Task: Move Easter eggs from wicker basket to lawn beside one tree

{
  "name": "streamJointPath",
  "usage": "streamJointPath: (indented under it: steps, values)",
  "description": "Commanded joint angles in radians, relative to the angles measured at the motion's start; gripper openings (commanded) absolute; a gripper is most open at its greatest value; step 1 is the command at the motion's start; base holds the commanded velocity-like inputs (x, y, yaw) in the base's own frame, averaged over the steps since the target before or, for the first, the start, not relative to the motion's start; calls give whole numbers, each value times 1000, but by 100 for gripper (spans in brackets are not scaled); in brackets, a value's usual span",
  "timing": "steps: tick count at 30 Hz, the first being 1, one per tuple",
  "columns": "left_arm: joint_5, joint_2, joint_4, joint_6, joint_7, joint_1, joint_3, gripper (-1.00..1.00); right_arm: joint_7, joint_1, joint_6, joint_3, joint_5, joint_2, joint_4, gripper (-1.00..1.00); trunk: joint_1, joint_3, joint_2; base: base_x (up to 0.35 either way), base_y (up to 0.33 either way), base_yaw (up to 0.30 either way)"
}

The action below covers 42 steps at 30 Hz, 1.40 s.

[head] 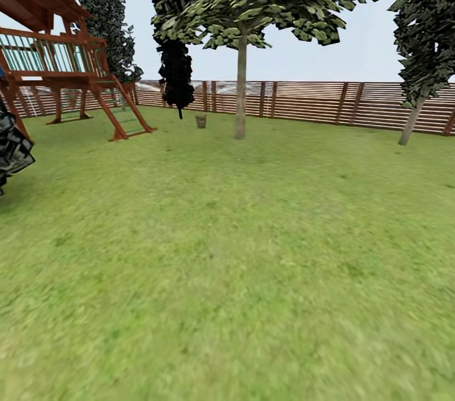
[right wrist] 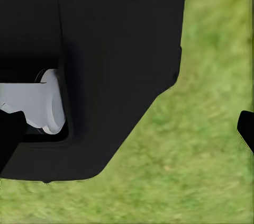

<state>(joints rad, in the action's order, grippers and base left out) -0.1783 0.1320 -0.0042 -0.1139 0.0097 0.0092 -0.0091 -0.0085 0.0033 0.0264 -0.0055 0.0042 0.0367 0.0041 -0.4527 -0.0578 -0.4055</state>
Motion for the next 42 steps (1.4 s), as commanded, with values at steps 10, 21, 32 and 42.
streamJointPath:
  steps: [10, 21, 32, 42]
  values:
    - [-6, 0, 0, -3, 1, 0, -2, 100, -1, 0, 3, -1, 0, 0, 0, 100, -1, -1, -2, 337, 0, 0]
    - [-6, 0, 0, -3, 1, 0, -2, 100, -1, 0, 3, -1, 0, 0, 0, 100, -1, -1, -2, 337, 0, 0]
    - [-6, 0, 0, -3, 1, 0, -2, 100, -1, 0, 3, -1, 0, 0, 0, 100, -1, -1, -2, 337, 0, 0]
    - [-5, 0, -1, -3, 1, 0, -2, 100, -1, 0, 3, -1, 0, 0, 0, 100, -1, -1, -2, 337, 0, 0]
